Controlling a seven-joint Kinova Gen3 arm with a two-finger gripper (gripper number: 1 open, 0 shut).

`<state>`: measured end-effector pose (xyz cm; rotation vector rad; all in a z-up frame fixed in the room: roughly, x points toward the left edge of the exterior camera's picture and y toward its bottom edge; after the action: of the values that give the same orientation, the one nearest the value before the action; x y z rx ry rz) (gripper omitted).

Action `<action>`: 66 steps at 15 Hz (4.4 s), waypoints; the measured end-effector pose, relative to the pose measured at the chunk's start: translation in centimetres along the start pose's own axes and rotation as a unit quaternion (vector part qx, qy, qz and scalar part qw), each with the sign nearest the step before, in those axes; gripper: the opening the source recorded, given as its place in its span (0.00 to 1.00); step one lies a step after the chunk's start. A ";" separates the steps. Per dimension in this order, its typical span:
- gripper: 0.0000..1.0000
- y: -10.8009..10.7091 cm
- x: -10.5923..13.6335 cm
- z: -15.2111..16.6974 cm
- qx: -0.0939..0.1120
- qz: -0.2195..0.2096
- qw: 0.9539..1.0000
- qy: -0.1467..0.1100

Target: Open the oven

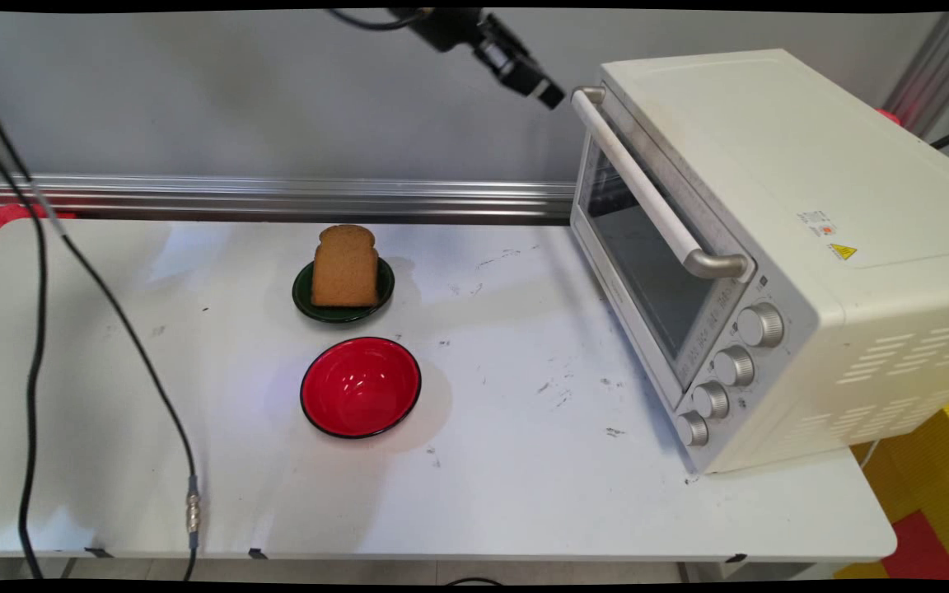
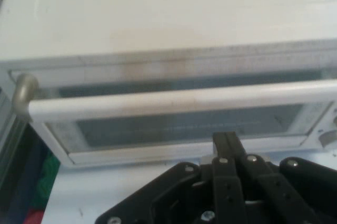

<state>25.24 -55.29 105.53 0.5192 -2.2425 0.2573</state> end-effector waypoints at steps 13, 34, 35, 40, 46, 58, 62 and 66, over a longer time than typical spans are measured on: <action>0.00 0.0 6.3 5.9 -0.029 -0.001 0.999 -0.031; 0.00 -0.3 5.2 13.5 -0.028 -0.016 0.998 -0.052; 0.00 -0.3 5.1 13.8 -0.028 -0.017 0.998 -0.053; 0.00 -0.2 4.6 14.5 -0.031 -0.017 0.998 -0.055; 0.00 0.0 3.8 14.3 -0.034 -0.014 0.997 -0.061; 0.00 0.1 -1.3 10.7 -0.033 -0.013 0.995 -0.093; 0.00 0.5 -3.7 9.9 -0.041 -0.015 0.993 -0.108; 0.00 0.6 -5.4 9.6 -0.046 -0.012 0.992 -0.115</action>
<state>21.75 -56.52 95.14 0.5497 -2.4557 0.0841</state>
